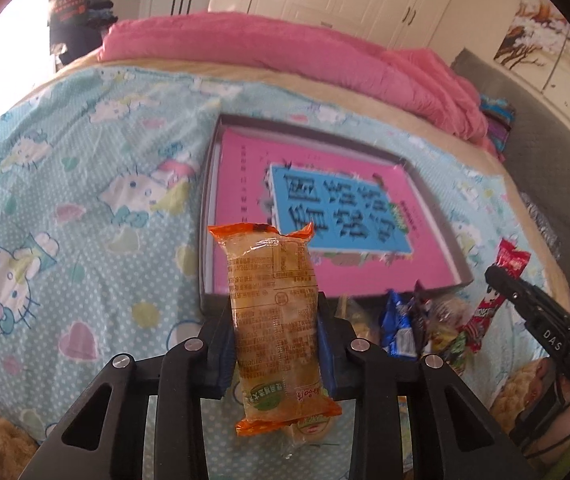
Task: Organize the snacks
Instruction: 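Grasp the orange bread pastry with left tool while right tool grasps red wafer stick, then place the pastry in the tray with left tool while right tool places the red stick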
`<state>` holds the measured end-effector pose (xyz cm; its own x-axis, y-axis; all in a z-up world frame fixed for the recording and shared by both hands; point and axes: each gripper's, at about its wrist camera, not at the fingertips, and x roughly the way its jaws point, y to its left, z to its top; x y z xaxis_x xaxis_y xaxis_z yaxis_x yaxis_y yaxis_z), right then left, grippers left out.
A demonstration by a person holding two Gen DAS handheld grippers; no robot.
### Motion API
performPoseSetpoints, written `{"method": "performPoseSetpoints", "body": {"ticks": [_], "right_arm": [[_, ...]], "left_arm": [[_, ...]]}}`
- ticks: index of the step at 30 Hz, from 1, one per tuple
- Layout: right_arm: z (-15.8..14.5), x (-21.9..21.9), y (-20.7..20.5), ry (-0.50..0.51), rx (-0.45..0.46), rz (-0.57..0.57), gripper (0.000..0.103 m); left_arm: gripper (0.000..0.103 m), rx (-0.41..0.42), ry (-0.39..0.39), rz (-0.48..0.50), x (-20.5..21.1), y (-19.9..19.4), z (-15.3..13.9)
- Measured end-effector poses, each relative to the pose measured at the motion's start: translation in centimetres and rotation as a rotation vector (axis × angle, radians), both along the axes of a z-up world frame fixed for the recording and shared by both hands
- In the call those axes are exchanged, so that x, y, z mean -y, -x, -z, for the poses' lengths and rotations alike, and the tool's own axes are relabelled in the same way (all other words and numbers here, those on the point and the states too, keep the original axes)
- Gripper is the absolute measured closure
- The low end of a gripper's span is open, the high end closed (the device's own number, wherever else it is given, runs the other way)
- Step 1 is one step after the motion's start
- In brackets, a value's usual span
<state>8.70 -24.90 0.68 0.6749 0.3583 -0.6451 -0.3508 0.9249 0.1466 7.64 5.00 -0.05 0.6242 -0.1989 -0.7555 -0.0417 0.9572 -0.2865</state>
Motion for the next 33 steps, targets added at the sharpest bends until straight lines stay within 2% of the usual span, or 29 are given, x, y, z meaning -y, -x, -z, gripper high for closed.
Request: {"method": "performPoseSetpoints", "body": {"ticks": [8, 14, 29, 33], "right_arm": [[-2.2, 0.2, -0.3, -0.043, 0.069, -0.007, 0.084], [-3.2, 0.3, -1.4, -0.016, 0.108, 0.020, 0.084], [-3.0, 1.7, -4.3, -0.128, 0.138, 0.062, 0.084], [-2.4, 1.7, -5.0, -0.125, 0.135, 0.071, 0.084]], "left_arm": [[0.069, 0.041, 0.036, -0.025, -0.8, -0.6, -0.7], [0.069, 0.072, 0.029, -0.016, -1.1, -2.1, -1.2], [0.069, 0.074, 0.000, 0.000, -0.4, -4.7, -0.6], [0.069, 0.068, -0.010, 0.006, -0.2, -5.6, -0.1]]}}
